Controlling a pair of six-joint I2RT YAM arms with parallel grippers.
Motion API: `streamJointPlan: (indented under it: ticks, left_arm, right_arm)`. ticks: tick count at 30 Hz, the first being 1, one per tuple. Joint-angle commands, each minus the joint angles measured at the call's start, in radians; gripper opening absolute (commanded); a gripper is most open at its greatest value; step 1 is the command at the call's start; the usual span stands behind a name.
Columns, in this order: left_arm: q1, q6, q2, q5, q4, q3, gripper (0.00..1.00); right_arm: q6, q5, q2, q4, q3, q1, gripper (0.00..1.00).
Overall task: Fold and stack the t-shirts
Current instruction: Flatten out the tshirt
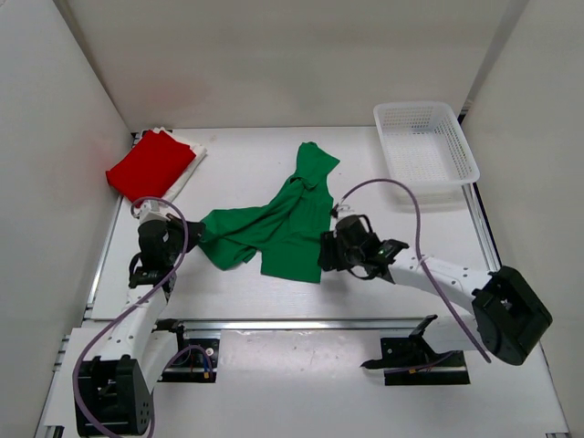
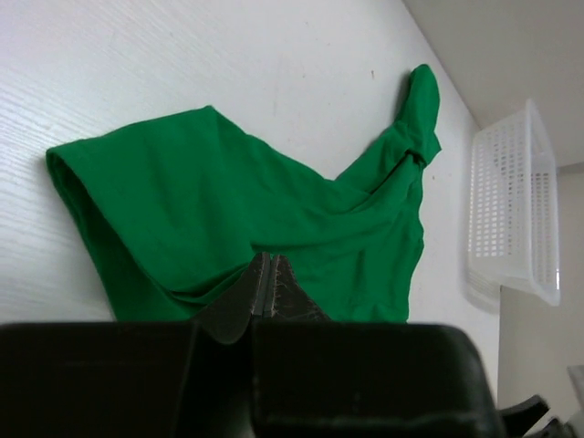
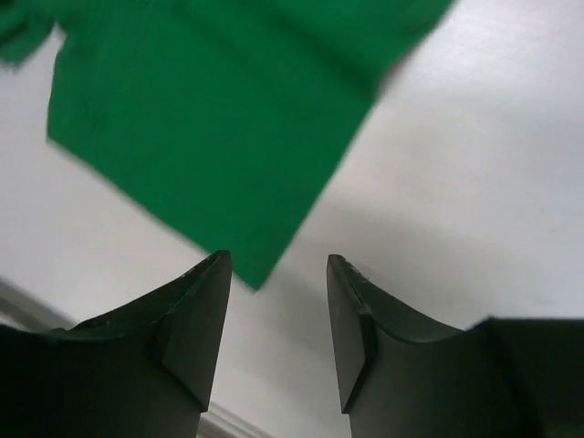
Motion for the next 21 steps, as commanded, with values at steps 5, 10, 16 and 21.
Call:
streamJointPlan:
  ticks: [5,10,16,21]
  left_arm:
    - [-0.019,0.034,-0.032,-0.070,-0.059,0.026,0.00]
    - [-0.043,0.031,-0.037,-0.063,-0.042,0.010,0.00]
    - [-0.048,0.023,-0.044,-0.057,-0.022,0.001,0.00]
    - [-0.054,0.031,-0.043,-0.036,-0.007,-0.011,0.00]
  right_arm:
    - [0.081,0.046,0.059,0.030,-0.024,0.109,0.45]
    - [0.080,0.044,0.102,0.064,-0.024,0.126,0.44]
    - [0.066,0.080,0.172,0.065,-0.002,0.174,0.42]
    - [0.060,0.081,0.209,0.045,0.002,0.182,0.34]
